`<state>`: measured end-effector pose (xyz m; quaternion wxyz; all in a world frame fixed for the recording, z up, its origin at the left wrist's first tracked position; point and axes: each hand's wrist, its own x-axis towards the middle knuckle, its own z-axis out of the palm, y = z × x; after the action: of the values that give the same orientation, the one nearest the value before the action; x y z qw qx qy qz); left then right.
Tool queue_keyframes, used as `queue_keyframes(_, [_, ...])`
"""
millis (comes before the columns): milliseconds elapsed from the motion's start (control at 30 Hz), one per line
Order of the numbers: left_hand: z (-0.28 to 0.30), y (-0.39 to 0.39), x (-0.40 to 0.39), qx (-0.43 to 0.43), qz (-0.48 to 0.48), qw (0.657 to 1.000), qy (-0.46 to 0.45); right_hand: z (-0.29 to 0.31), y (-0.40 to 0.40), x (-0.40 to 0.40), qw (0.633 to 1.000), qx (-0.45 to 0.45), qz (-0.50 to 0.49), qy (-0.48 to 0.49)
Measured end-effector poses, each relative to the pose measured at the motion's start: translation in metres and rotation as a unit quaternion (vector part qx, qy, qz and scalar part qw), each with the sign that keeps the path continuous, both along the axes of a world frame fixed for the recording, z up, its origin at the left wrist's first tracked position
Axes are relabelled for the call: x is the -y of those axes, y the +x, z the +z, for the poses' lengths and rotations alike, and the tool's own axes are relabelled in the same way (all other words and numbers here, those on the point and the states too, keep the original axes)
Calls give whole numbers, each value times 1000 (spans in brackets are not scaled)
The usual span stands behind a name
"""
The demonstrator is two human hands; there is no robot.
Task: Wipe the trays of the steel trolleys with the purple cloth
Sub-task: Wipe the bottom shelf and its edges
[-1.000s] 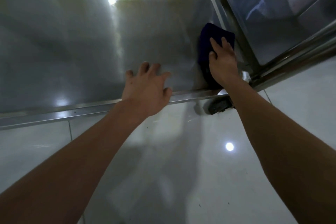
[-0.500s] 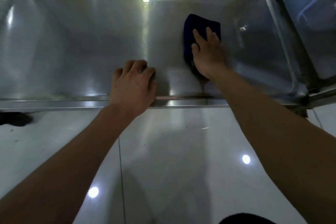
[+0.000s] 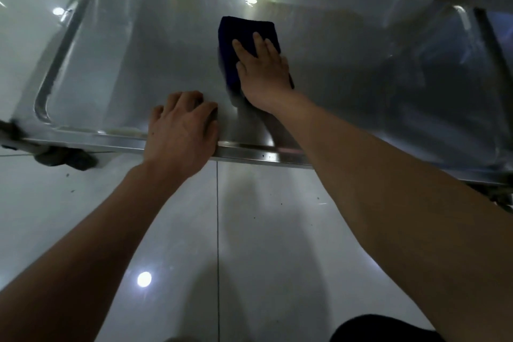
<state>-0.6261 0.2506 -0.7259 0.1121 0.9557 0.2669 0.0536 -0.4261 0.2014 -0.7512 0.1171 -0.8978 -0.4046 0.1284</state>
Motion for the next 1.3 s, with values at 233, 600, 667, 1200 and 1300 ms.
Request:
queue_keyframes(233, [0, 24, 22, 25, -23, 999, -11, -1, 2, 47, 998, 5, 63, 2])
queue_keyframes(600, [5, 77, 102, 49, -102, 993, -29, 5, 7, 186, 1000, 0, -9, 15])
queue_keyframes(667, [4, 86, 120, 53, -119, 991, -38, 7, 12, 208, 999, 4, -33, 13])
queue_keyframes(1200, [-5, 108, 198, -17, -192, 981, -12, 8, 81, 396, 963, 30, -257, -80])
queue_keyframes(1300, [-5, 104, 199, -12, -196, 980, -16, 7, 77, 398, 959, 45, -263, -93])
